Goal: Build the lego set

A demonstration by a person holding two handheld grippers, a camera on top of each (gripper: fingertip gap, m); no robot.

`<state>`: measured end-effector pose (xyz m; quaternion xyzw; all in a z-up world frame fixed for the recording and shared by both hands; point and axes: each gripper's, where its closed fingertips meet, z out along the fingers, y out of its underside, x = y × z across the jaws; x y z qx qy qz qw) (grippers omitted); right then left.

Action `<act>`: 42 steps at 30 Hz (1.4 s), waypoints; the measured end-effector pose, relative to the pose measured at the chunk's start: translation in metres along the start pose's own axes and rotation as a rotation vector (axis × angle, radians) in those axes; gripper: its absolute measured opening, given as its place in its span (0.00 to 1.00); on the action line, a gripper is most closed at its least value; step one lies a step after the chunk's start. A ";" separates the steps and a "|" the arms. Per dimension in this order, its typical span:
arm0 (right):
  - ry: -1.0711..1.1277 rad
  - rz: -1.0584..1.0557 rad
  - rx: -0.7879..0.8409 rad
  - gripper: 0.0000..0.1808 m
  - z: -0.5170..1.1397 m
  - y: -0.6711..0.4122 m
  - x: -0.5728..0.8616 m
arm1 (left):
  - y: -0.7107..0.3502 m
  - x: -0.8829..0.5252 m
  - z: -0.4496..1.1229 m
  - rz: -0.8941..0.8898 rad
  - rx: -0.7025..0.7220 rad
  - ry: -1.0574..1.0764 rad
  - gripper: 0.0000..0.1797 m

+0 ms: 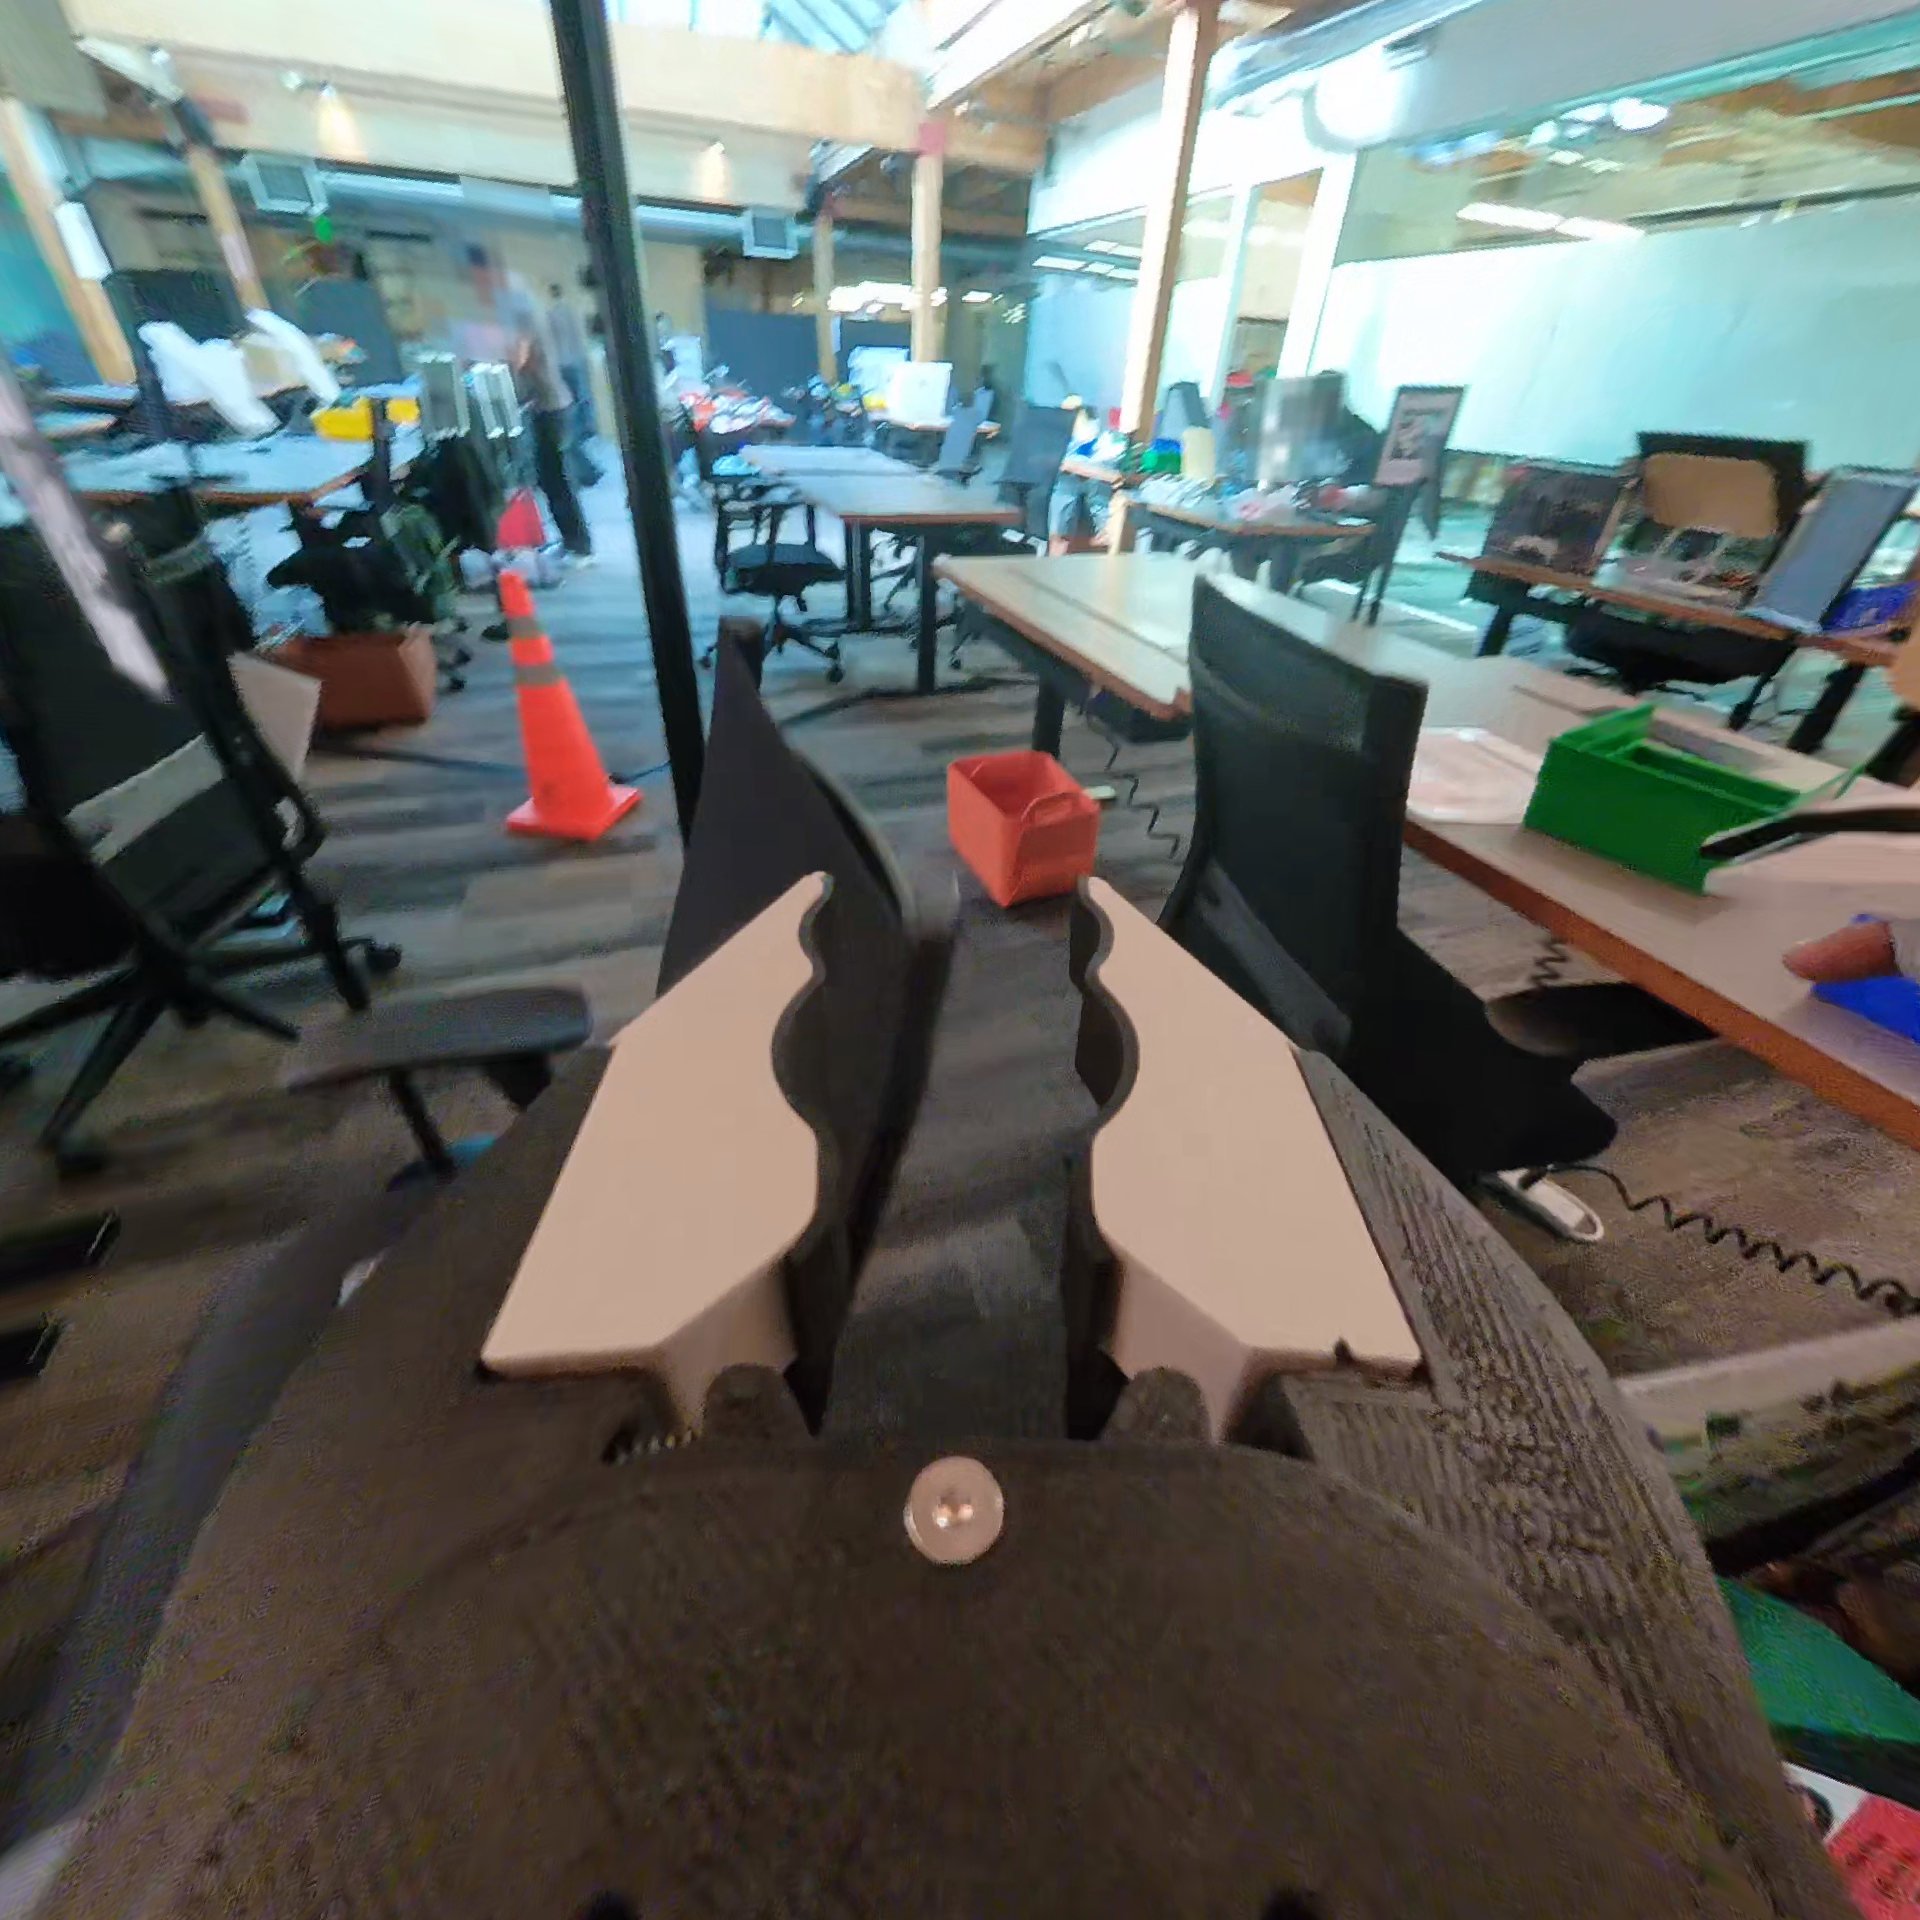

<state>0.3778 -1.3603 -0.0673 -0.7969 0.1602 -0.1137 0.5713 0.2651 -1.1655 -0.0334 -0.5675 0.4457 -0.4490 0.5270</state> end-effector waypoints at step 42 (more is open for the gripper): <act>-0.221 0.006 0.102 0.10 0.660 -0.264 0.528 | -0.091 -0.181 0.829 0.005 0.022 0.008 0.27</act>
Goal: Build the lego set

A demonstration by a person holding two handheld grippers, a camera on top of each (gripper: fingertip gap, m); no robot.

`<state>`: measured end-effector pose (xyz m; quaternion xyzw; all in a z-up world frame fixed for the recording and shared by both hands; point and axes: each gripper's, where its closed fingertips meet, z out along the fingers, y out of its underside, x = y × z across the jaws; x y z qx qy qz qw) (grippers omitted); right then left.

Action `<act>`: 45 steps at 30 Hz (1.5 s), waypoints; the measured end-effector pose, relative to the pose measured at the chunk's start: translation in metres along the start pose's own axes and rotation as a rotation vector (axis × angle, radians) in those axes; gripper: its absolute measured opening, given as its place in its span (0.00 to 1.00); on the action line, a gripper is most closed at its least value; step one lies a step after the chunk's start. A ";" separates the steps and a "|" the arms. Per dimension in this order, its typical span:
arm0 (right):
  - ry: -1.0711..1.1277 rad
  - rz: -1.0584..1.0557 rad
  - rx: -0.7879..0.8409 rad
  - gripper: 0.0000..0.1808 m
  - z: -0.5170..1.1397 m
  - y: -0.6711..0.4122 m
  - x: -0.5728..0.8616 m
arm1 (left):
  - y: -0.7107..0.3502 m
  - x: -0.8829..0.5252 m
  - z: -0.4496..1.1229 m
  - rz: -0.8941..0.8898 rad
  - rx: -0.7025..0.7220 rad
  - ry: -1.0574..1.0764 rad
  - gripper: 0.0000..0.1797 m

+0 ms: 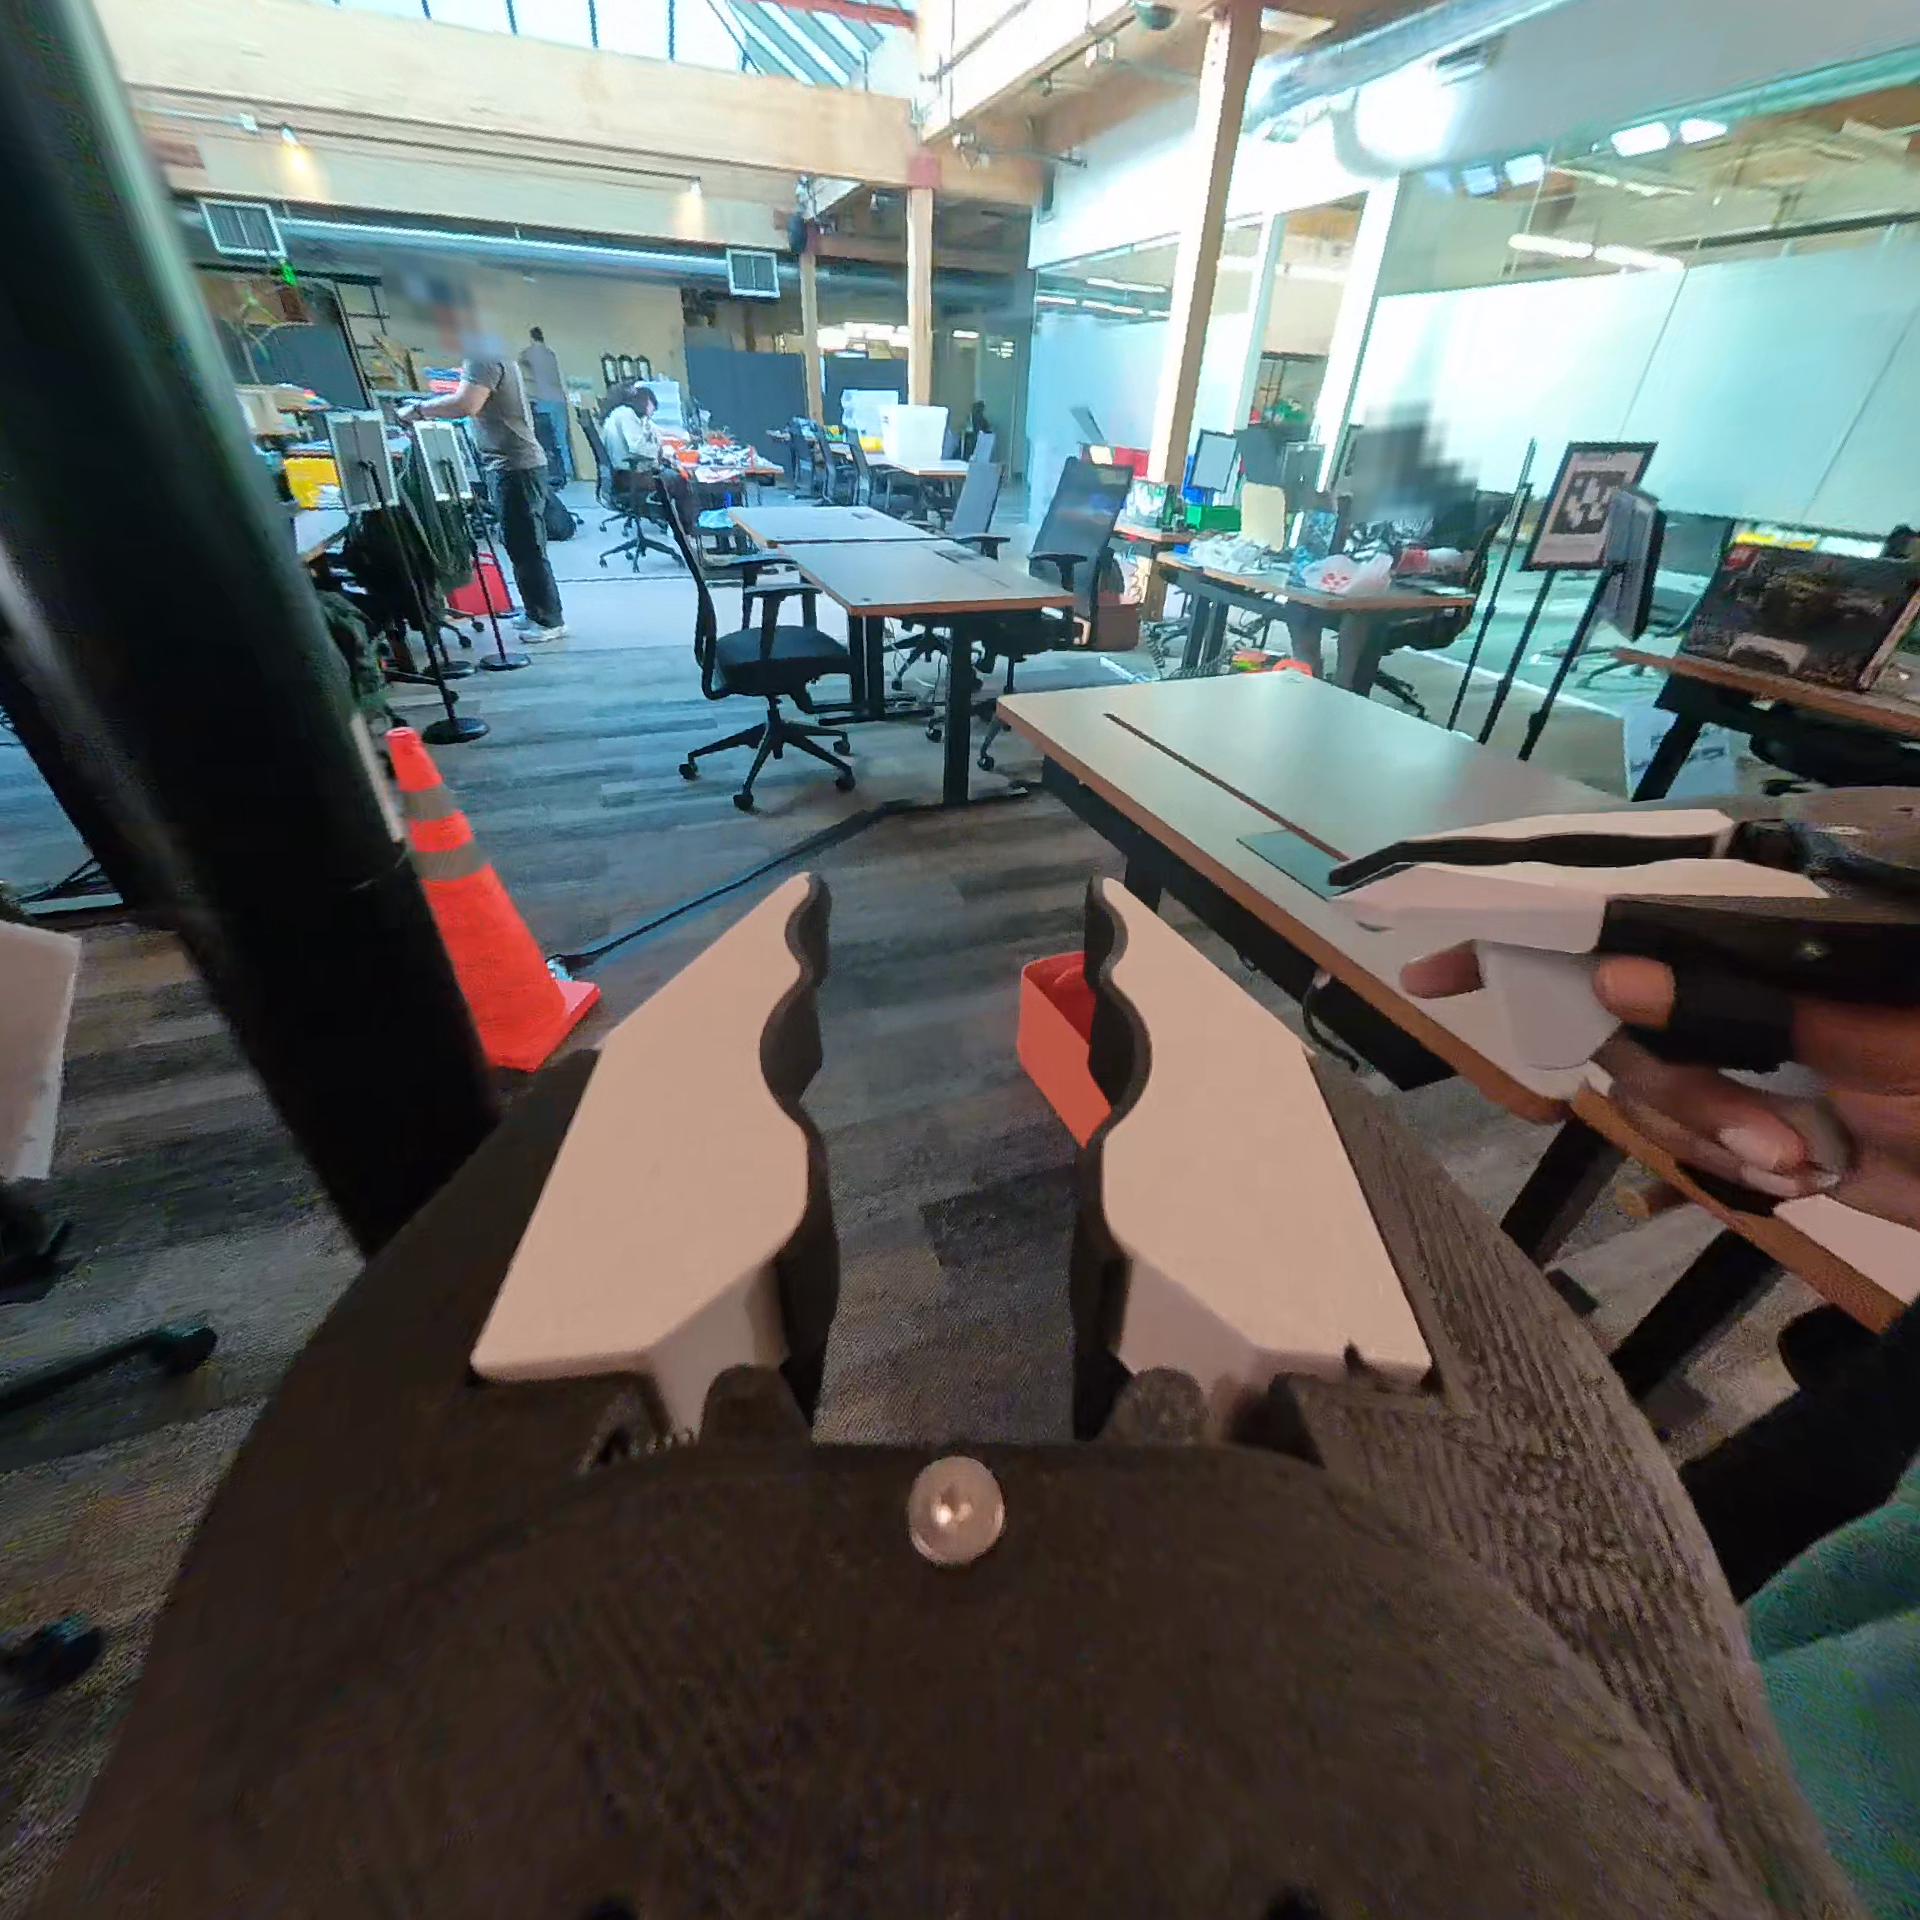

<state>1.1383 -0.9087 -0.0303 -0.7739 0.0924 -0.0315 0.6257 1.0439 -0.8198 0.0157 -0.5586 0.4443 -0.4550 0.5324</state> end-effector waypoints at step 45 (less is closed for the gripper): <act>-0.749 -0.289 -0.075 0.09 0.668 -0.132 0.167 | 0.014 -0.500 0.295 -0.053 0.091 -0.935 0.28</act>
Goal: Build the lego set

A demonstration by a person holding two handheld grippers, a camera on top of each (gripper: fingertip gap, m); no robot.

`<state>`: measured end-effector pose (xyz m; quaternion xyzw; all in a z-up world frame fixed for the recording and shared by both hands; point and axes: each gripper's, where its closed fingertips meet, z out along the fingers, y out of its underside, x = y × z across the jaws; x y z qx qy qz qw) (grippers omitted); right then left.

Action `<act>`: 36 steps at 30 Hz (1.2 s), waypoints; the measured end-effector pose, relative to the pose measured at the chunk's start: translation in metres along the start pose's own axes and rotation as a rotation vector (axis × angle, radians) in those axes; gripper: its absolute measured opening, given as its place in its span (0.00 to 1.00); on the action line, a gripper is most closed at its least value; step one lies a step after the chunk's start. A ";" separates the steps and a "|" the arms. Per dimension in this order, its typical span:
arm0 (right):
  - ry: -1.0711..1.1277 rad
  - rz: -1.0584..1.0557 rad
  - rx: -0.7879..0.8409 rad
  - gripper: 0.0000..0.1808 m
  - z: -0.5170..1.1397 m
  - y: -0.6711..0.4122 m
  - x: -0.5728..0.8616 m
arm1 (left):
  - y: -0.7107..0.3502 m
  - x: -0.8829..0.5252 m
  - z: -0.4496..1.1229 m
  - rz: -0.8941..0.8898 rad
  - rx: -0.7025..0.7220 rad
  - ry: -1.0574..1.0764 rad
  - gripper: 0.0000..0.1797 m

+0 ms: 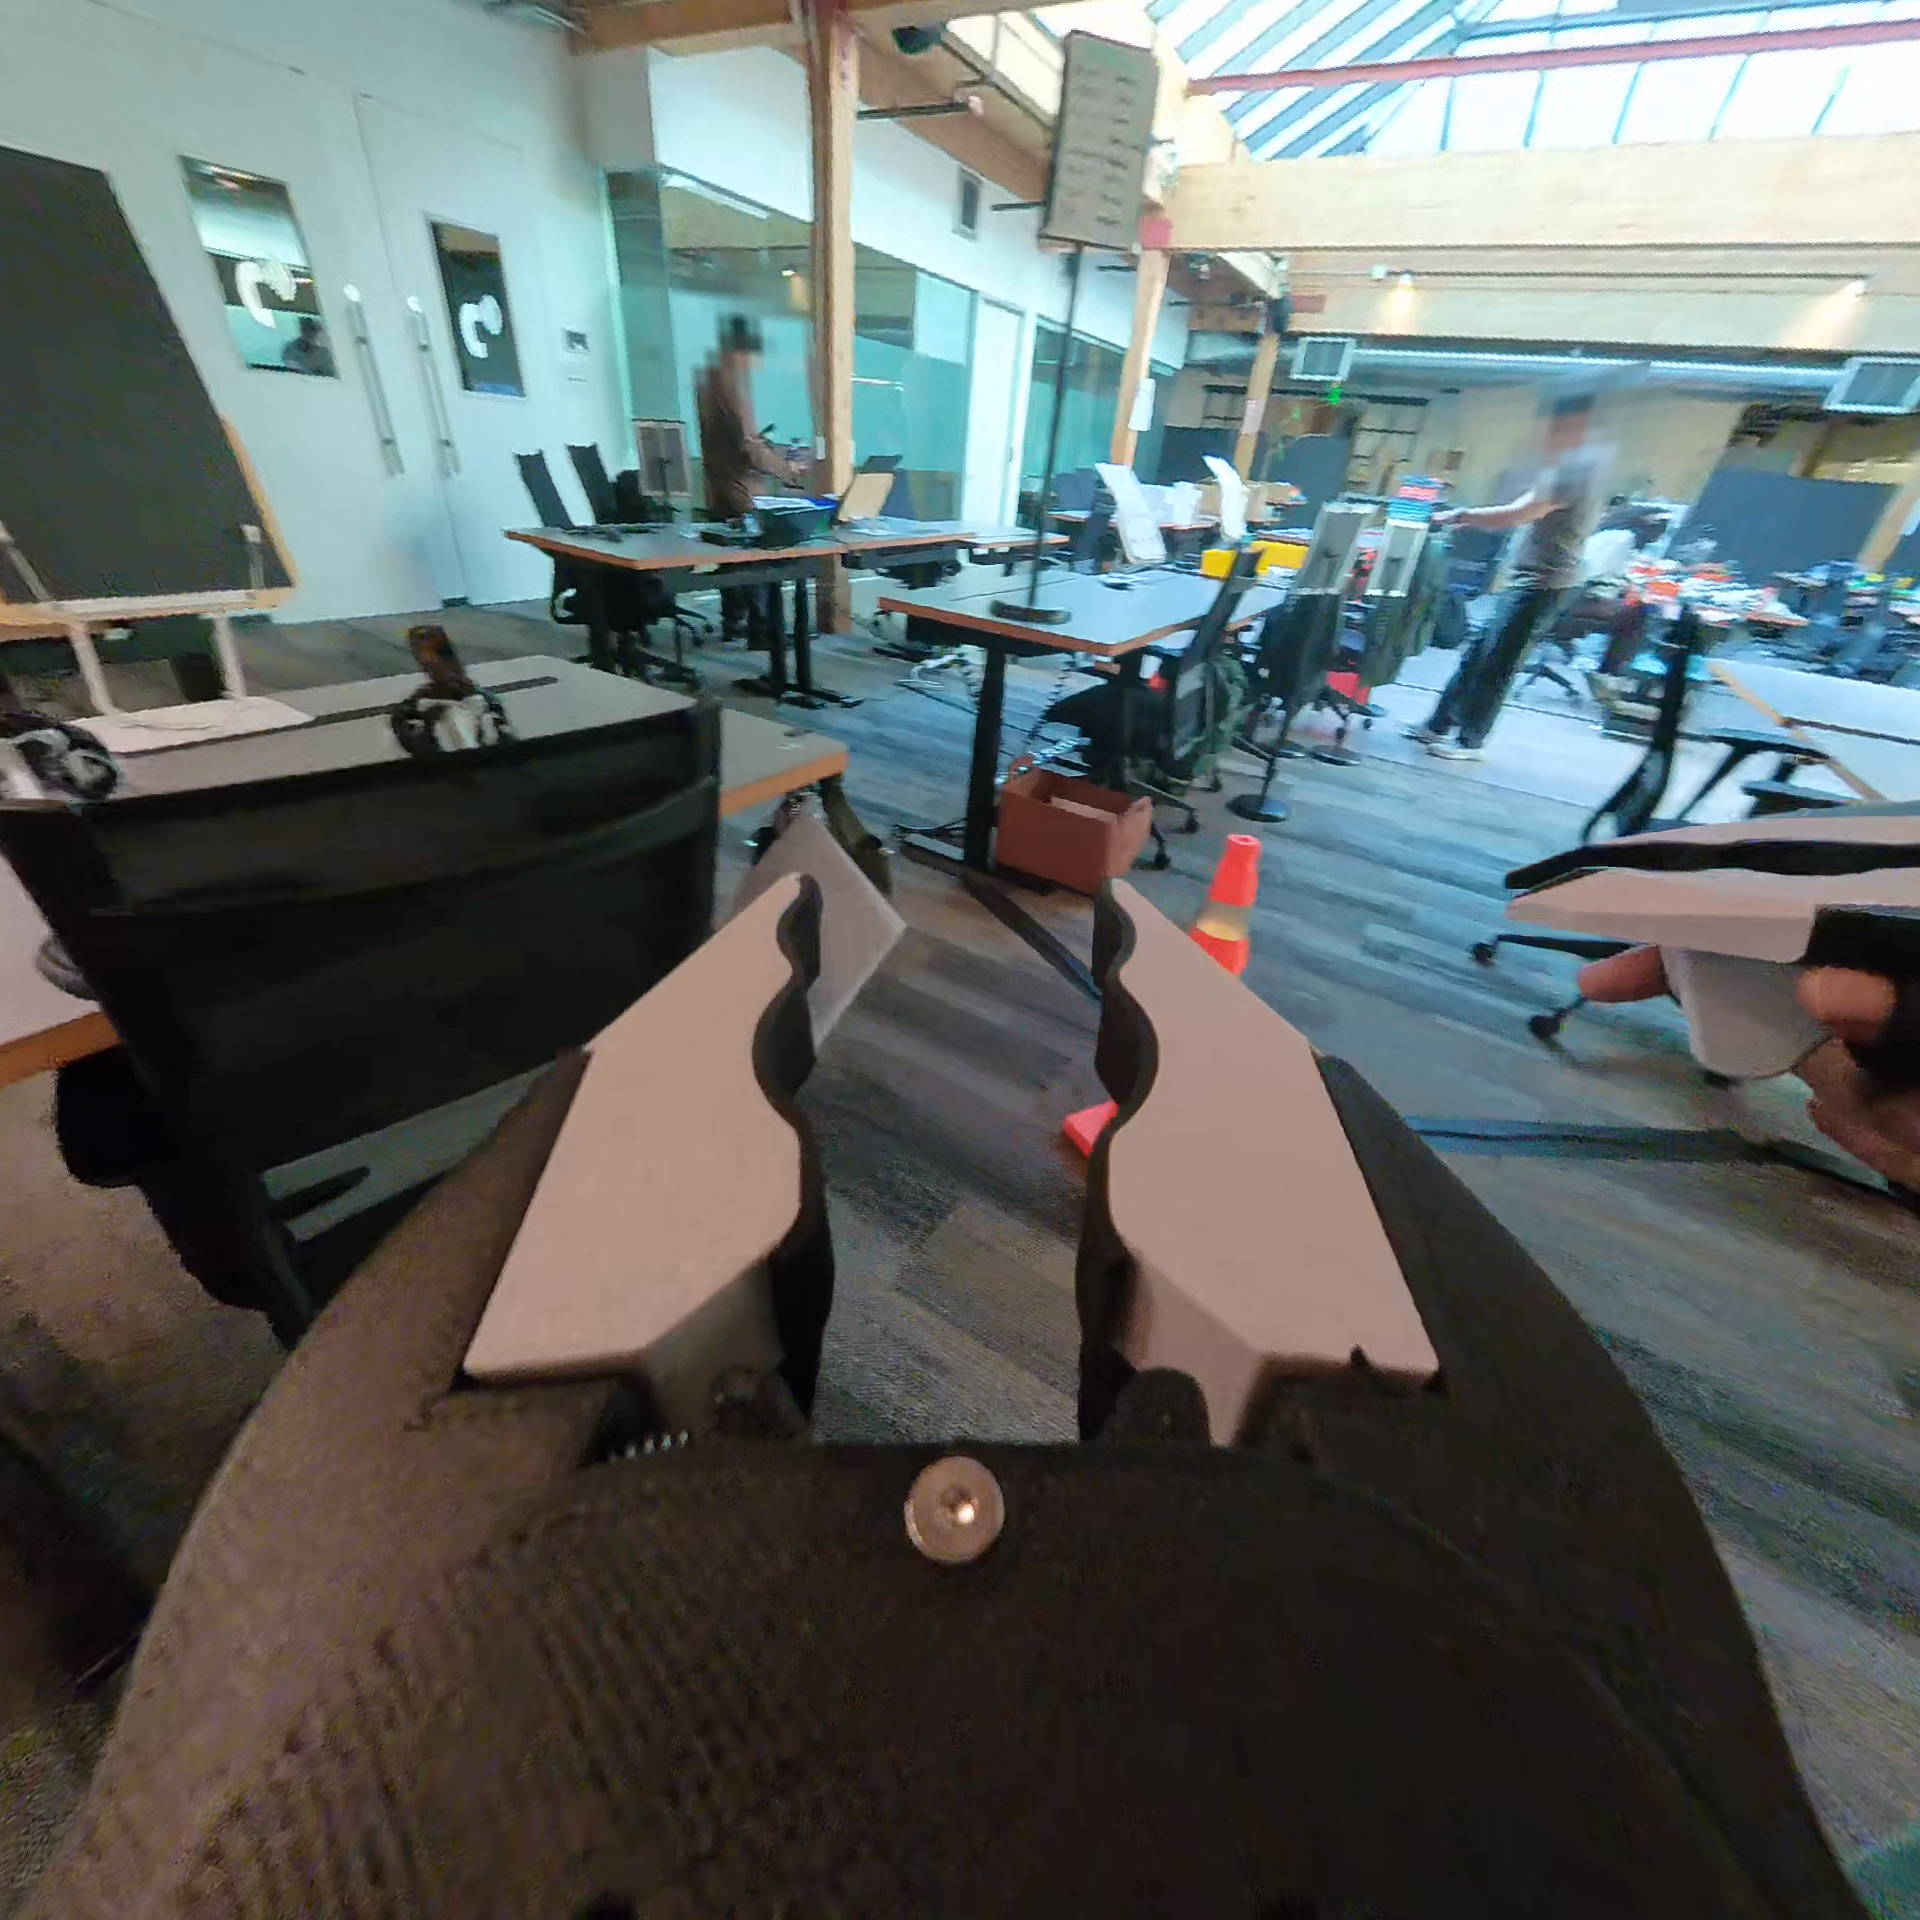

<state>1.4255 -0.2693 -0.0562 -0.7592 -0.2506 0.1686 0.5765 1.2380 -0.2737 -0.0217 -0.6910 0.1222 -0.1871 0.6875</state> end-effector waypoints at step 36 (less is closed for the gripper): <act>-0.935 -0.264 0.143 0.14 0.514 -0.200 0.077 | -0.005 -0.222 0.075 -0.076 0.007 -1.203 0.27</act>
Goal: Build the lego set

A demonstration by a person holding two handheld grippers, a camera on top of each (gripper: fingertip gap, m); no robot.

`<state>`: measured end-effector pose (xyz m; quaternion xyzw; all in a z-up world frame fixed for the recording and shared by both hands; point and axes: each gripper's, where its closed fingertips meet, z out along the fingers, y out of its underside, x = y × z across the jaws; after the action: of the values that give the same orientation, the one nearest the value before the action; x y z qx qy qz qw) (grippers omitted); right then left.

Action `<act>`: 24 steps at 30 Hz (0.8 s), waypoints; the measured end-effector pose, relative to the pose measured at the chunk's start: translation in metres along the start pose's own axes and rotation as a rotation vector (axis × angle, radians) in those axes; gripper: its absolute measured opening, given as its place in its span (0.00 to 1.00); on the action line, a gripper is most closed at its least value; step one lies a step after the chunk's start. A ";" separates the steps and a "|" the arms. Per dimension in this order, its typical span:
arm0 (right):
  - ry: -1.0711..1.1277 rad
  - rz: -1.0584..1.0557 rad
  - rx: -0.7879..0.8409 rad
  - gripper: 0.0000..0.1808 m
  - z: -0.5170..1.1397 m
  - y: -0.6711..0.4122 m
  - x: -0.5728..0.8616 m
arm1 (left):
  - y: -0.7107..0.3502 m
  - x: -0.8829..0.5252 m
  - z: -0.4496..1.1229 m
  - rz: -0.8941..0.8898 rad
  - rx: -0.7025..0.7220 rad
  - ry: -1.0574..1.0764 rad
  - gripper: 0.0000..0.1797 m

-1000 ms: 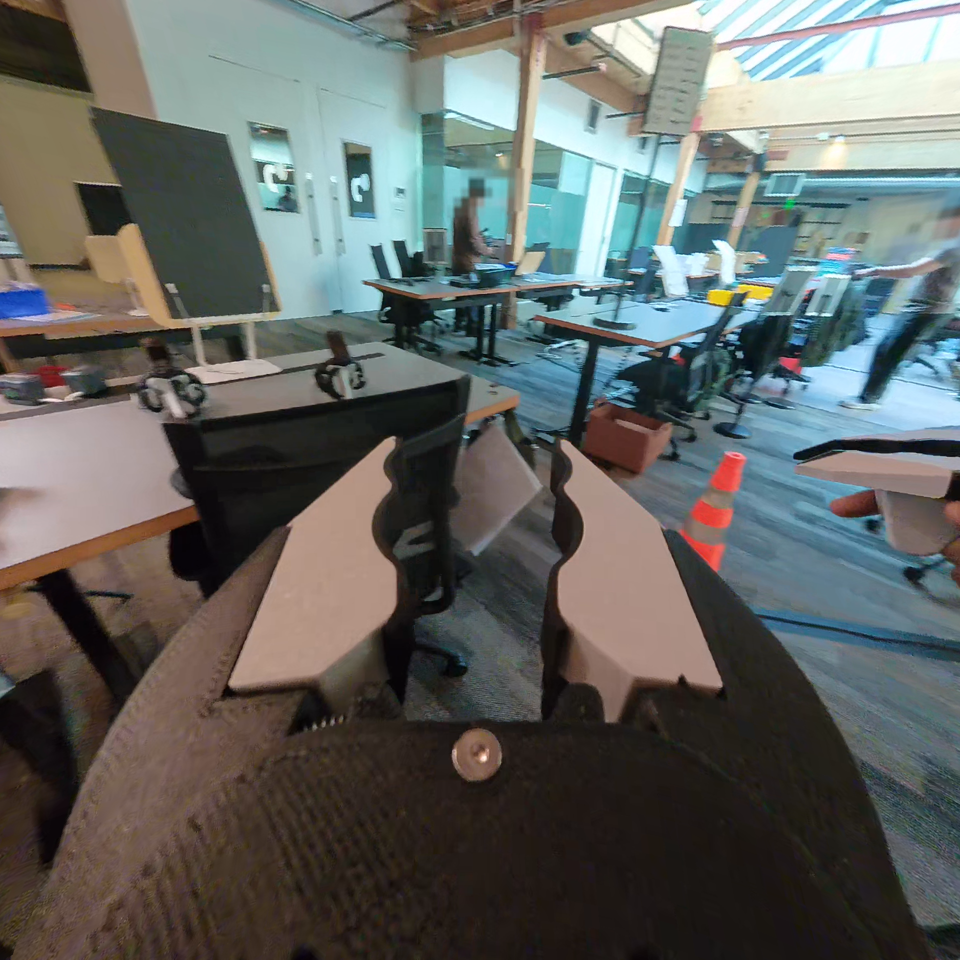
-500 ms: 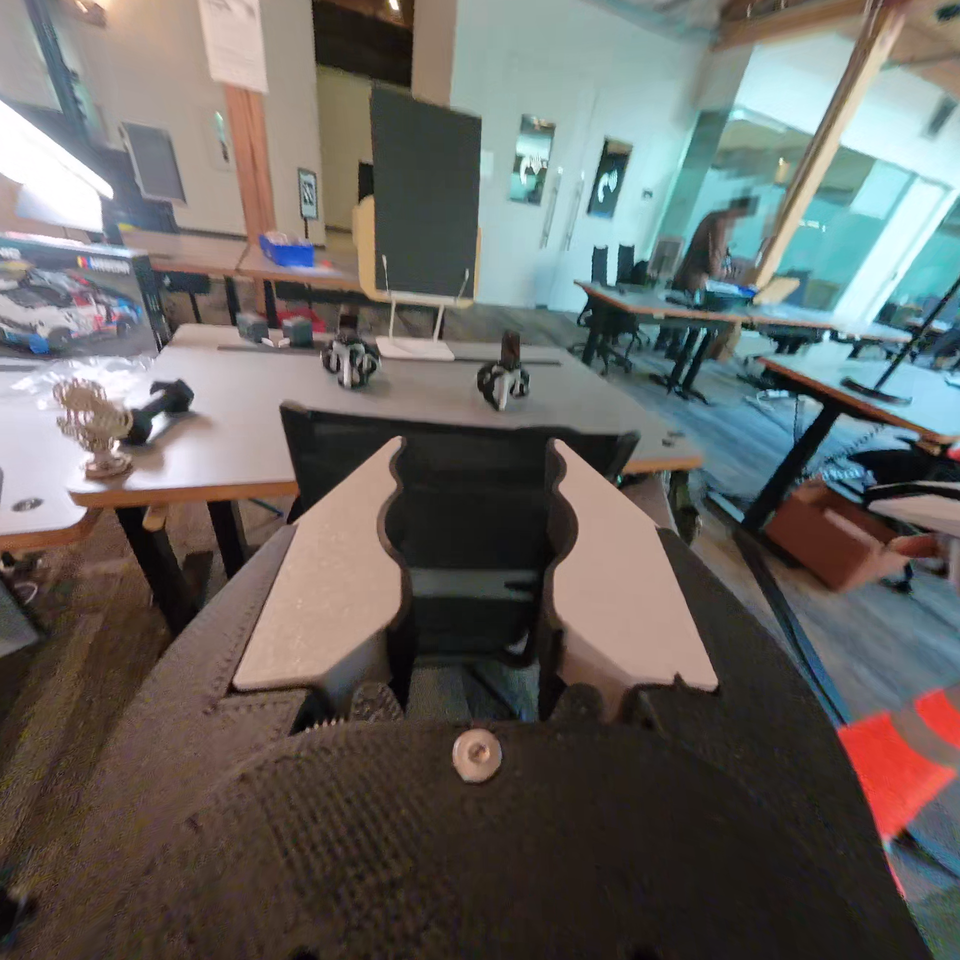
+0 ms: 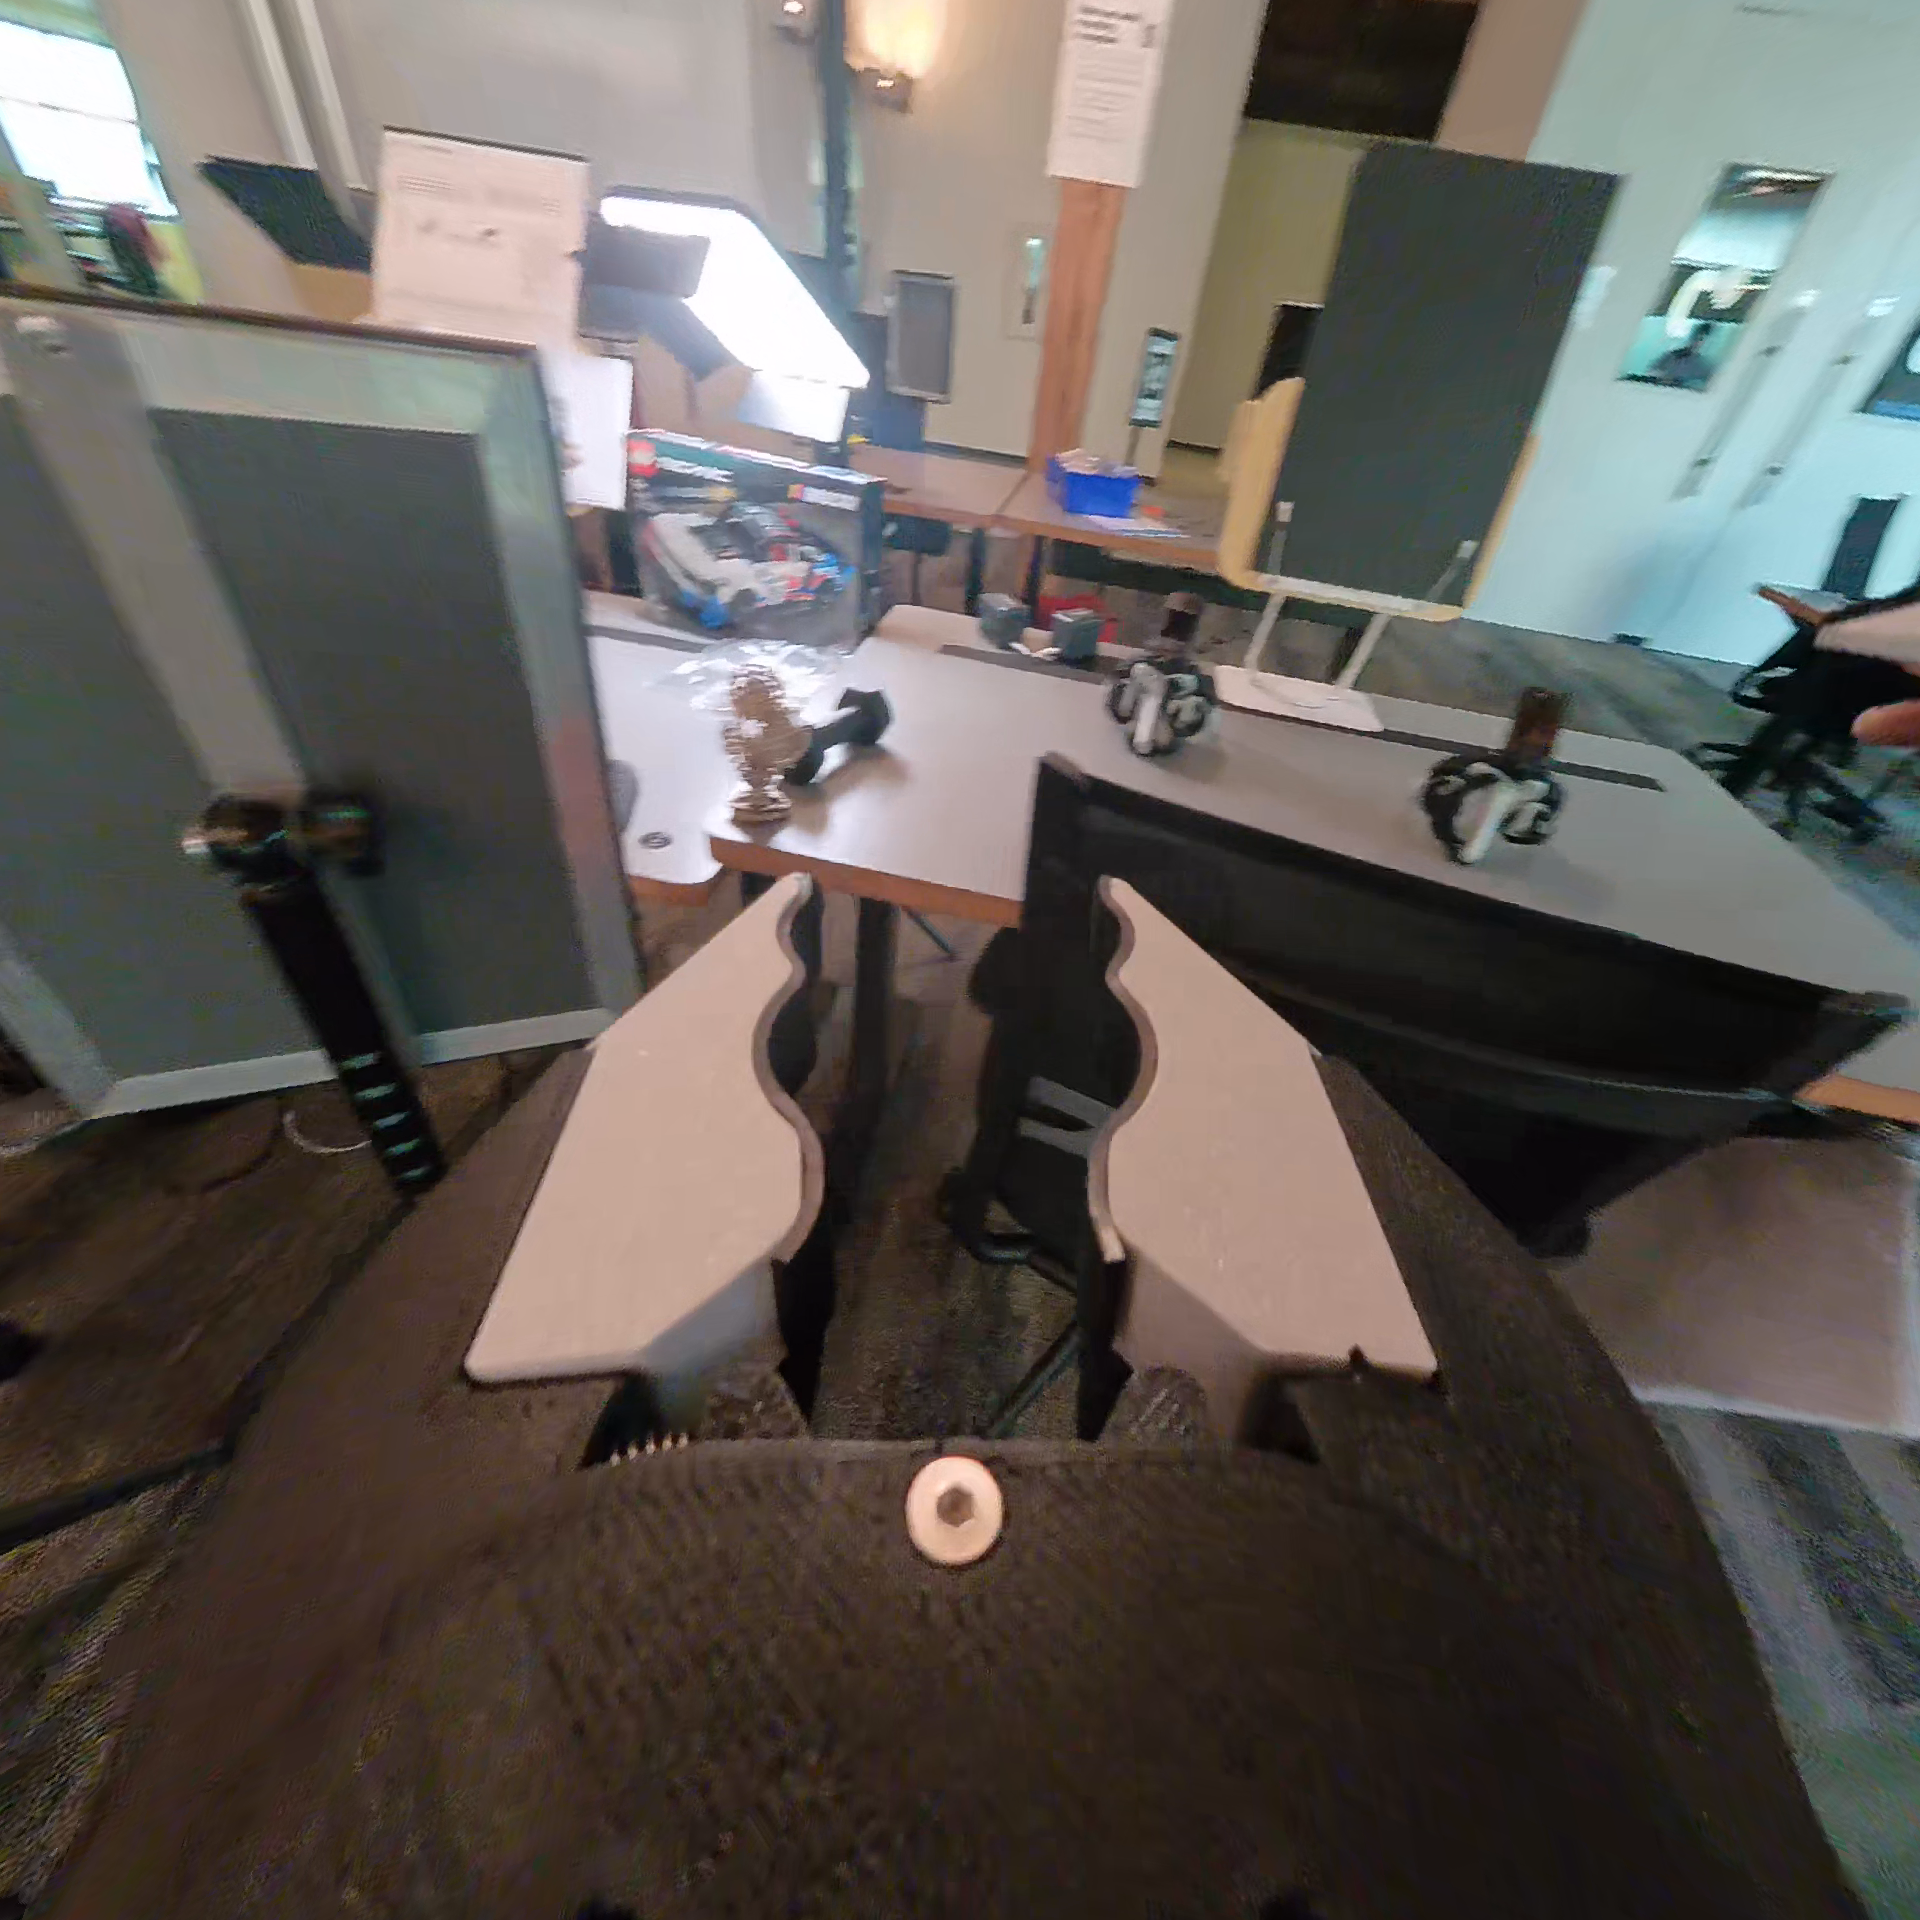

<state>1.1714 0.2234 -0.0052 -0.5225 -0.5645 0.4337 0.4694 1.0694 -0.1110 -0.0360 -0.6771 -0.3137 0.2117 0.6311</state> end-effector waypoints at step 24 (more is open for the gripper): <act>-0.774 -1.017 -0.605 0.35 0.572 0.098 0.053 | -0.031 -0.241 0.021 -0.059 -0.002 -0.745 0.26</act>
<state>0.6266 0.2844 -0.2016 -0.1099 -0.9607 0.1396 0.2134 0.8787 -0.2624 -0.0340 -0.5448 -0.5415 0.4249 0.4789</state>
